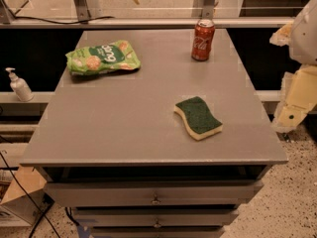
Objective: Knock coke can over
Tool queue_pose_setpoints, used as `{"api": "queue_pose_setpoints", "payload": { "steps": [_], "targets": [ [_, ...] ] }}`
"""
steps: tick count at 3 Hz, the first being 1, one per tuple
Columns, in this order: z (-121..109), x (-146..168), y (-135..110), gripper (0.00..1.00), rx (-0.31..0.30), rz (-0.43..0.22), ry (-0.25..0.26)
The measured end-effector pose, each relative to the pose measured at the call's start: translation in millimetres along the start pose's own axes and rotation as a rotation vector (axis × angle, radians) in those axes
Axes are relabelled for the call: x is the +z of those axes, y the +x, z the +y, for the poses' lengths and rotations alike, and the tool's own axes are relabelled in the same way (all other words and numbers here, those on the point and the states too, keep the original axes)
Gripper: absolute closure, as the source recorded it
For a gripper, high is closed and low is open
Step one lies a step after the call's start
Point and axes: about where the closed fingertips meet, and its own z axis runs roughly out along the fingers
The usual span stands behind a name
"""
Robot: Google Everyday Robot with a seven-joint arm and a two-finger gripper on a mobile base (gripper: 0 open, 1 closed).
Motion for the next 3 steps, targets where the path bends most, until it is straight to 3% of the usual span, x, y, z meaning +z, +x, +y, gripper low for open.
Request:
{"api": "queue_pose_setpoints", "payload": {
  "steps": [1,3],
  "targets": [
    [-1,-1,-1,0.0,0.001,-0.003,0.009],
    [-38,6,-15,0.0,-0.003,-0.118,0.1]
  ]
}}
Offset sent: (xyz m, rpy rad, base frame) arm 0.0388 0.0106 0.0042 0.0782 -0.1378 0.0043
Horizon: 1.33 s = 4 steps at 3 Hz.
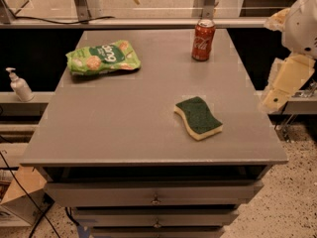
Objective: Knock coke can over
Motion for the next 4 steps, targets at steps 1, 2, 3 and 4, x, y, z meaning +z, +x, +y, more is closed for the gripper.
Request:
{"api": "queue_pose_setpoints", "payload": {
  "steps": [1,2,3,4],
  "targets": [
    [-3,1,-2,0.0,-0.001,-0.008,0.007],
    [-8,7,-2,0.0,0.037,-0.052,0.033],
    [-35,20,-9,0.0,0.083,-0.162,0.087],
    [-71,37,-18,0.0,0.116,-0.265,0.135]
  ]
}}
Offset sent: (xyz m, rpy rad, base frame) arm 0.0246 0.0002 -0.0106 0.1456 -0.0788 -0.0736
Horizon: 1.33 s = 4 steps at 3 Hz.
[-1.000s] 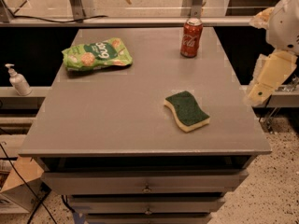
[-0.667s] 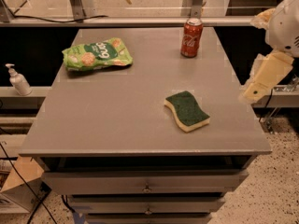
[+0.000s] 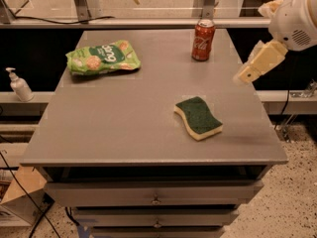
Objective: Knock coke can over
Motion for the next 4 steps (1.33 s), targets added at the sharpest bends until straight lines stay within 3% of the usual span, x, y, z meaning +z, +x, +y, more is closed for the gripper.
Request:
{"api": "queue_pose_setpoints", "payload": {
  "steps": [1,2,3,4],
  "targets": [
    [-30,25,-10,0.0,0.034,-0.092,0.024],
    [-56,54,-18,0.0,0.074,-0.159,0.012],
    [-61,57,-18,0.0,0.079,-0.168,0.014],
    [-64,66,-12,0.0,0.125,-0.139,0.025]
  ]
}}
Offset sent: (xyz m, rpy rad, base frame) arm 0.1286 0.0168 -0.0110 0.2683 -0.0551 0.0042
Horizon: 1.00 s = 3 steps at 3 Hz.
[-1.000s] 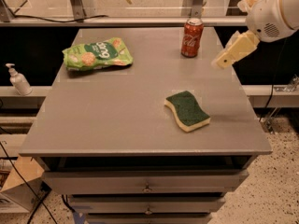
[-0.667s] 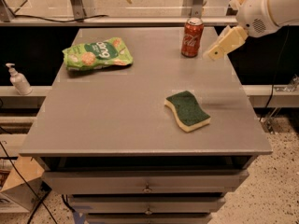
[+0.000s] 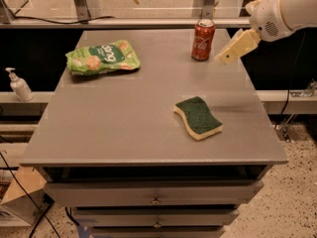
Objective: Knock coke can over
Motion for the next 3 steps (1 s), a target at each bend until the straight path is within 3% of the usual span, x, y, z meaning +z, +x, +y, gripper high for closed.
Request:
{"api": "queue_pose_setpoints", "payload": {
  "steps": [1,3],
  "targets": [
    [-18,20,6,0.0,0.056,-0.036,0.037],
    [-51,78,25,0.0,0.177,-0.101,0.037]
  ]
}}
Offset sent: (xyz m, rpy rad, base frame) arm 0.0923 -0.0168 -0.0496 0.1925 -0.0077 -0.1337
